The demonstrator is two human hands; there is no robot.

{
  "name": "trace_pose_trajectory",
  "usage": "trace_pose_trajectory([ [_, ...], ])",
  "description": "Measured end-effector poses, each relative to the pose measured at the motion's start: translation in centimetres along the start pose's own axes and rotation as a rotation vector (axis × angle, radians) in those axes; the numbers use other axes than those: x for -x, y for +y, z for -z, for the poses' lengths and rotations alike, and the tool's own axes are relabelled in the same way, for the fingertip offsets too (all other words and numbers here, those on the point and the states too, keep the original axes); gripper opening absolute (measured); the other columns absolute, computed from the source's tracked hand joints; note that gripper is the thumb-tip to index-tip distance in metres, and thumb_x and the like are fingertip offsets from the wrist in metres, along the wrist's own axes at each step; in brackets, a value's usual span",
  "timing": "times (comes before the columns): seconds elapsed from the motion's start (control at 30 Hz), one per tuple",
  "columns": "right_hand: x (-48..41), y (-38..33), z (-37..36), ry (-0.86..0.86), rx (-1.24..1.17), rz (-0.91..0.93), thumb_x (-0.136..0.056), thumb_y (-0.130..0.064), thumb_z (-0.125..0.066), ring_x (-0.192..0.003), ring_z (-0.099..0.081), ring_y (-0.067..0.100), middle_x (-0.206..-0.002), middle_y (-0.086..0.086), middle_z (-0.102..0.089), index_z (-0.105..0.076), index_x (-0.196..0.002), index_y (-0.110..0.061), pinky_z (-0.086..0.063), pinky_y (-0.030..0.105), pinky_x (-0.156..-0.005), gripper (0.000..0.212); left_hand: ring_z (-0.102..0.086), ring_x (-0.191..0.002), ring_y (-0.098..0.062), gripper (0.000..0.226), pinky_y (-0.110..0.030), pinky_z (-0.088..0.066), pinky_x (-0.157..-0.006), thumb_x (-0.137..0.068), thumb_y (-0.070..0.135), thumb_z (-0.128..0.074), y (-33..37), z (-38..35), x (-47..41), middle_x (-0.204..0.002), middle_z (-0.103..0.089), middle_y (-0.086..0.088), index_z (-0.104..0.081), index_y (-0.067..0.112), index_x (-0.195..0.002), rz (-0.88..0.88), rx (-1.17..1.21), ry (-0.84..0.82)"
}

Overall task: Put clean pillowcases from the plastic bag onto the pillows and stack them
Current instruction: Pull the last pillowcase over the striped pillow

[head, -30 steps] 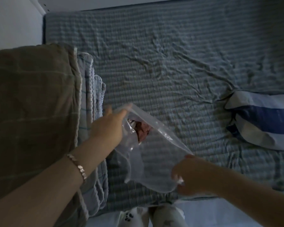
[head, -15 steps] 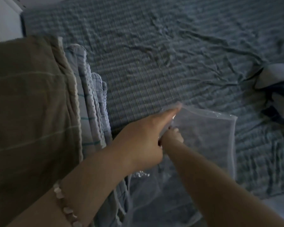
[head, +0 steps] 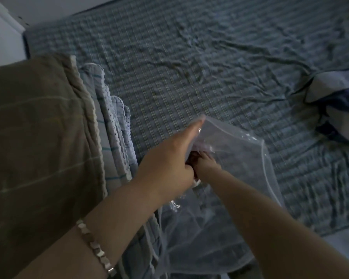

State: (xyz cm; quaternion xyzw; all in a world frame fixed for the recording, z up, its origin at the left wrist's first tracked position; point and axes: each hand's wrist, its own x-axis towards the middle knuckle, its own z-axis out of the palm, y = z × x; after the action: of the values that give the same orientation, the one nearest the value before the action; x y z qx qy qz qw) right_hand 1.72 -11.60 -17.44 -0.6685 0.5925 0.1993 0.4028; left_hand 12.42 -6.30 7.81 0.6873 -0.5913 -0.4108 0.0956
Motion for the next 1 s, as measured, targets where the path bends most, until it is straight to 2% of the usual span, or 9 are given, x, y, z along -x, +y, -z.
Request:
trace_pose_trajectory([
  [0.07, 0.9, -0.7, 0.0, 0.087, -0.088, -0.062, -0.093, -0.042, -0.036, -0.11, -0.054, 0.024, -0.134, 0.002, -0.052, -0.047, -0.132, -0.024, -0.044, 0.032, -0.086, 0.045, -0.05, -0.067, -0.012, 0.088, -0.006, -0.036, -0.051, -0.084, 0.001, -0.051, -0.5, -0.3, -0.3, -0.143, -0.039, 0.016, -0.006, 0.048, -0.144, 0.012, -0.058, 0.059],
  [0.13, 3.4, -1.8, 0.4, 0.115, -0.139, -0.04, -0.092, -0.028, -0.045, -0.085, -0.063, 0.024, -0.103, 0.01, -0.068, -0.063, -0.108, -0.011, -0.048, 0.026, -0.066, 0.03, -0.055, -0.088, -0.011, 0.09, -0.012, -0.042, -0.065, -0.085, 0.001, -0.052, -0.7, -0.8, -0.4, -0.143, -0.039, 0.011, -0.002, 0.047, -0.144, 0.049, -0.137, 0.063],
  [0.3, 14.3, -4.6, 7.7, 0.06, -0.127, 0.252, -0.085, -0.015, -0.057, -0.077, -0.066, 0.021, -0.085, 0.007, -0.072, -0.073, -0.089, -0.006, -0.046, 0.017, -0.059, 0.019, -0.058, -0.102, -0.023, 0.087, -0.03, -0.042, -0.074, -0.088, 0.004, -0.051, 0.4, -0.8, -0.8, -0.146, -0.036, 0.0, 0.005, 0.037, -0.147, 0.097, -0.401, 0.032],
  [0.4, 22.0, -4.8, 14.4, 0.258, -0.207, 0.421, -0.083, -0.011, -0.062, -0.072, -0.062, 0.007, -0.08, -0.008, -0.071, -0.076, -0.086, -0.017, -0.041, 0.006, -0.058, 0.015, -0.053, -0.116, -0.027, 0.078, -0.037, -0.042, -0.09, -0.093, 0.012, -0.047, 0.2, -0.2, -0.2, -0.15, -0.031, -0.002, 0.006, 0.03, -0.148, 0.146, -0.367, -0.016],
  [0.47, 27.0, -4.8, 19.0, 0.366, -0.437, 0.506, -0.079, -0.006, -0.067, -0.068, -0.06, 0.0, -0.073, -0.017, -0.066, -0.075, -0.08, -0.027, -0.046, 0.005, -0.066, 0.023, -0.045, -0.127, -0.026, 0.079, -0.038, -0.039, -0.101, -0.093, 0.013, -0.049, 0.3, 0.5, 0.8, -0.153, -0.025, -0.002, 0.005, 0.027, -0.149, 0.151, -0.324, -0.033],
  [0.57, 33.4, -4.9, 25.2, 0.388, -0.978, 0.619, -0.073, 0.007, -0.062, -0.061, -0.065, 0.01, -0.06, -0.009, -0.067, -0.073, -0.06, -0.031, -0.056, 0.025, -0.068, 0.041, -0.048, -0.126, -0.025, 0.091, -0.04, -0.043, -0.1, -0.088, 0.011, -0.056, 0.9, 2.0, 2.9, -0.153, -0.024, -0.002, 0.01, 0.033, -0.147, 0.137, -0.351, -0.098],
  [0.77, 41.1, -1.5, 35.0, 0.24, -1.8, 0.861, -0.05, -0.005, -0.066, -0.054, -0.054, 0.008, -0.056, -0.004, -0.06, -0.07, -0.059, -0.018, -0.045, 0.024, -0.067, 0.017, -0.053, -0.119, -0.024, 0.09, -0.037, -0.045, -0.096, -0.09, 0.034, -0.056, 3.4, 4.1, 6.0, -0.143, -0.04, 0.0, 0.014, 0.033, -0.146, 0.1, -0.41, -0.165],
  [0.9, 40.5, 1.5, 35.2, 0.344, -1.62, 0.348, -0.091, -0.007, -0.046, -0.046, -0.057, 0.007, -0.048, -0.002, -0.058, -0.054, -0.067, -0.011, -0.052, 0.021, -0.053, 0.026, -0.054, -0.116, -0.026, 0.071, -0.033, -0.047, -0.093, -0.087, 0.014, -0.06, 6.4, 4.4, 6.7, -0.136, -0.048, -0.004, -0.02, 0.039, -0.14, 0.099, -0.074, -0.067],
  [1.0, 40.2, 1.4, 33.1, 0.099, -1.161, 0.032, -0.092, -0.015, -0.05, -0.041, -0.056, 0.012, -0.046, 0.003, -0.059, -0.057, -0.057, -0.007, -0.046, 0.018, -0.044, 0.037, -0.062, -0.101, -0.026, 0.069, -0.023, -0.052, -0.06, -0.086, -0.003, -0.054, 9.1, 4.3, 6.6, -0.131, -0.052, 0.002, -0.032, 0.035, -0.139, 0.165, 0.33, 0.053],
])
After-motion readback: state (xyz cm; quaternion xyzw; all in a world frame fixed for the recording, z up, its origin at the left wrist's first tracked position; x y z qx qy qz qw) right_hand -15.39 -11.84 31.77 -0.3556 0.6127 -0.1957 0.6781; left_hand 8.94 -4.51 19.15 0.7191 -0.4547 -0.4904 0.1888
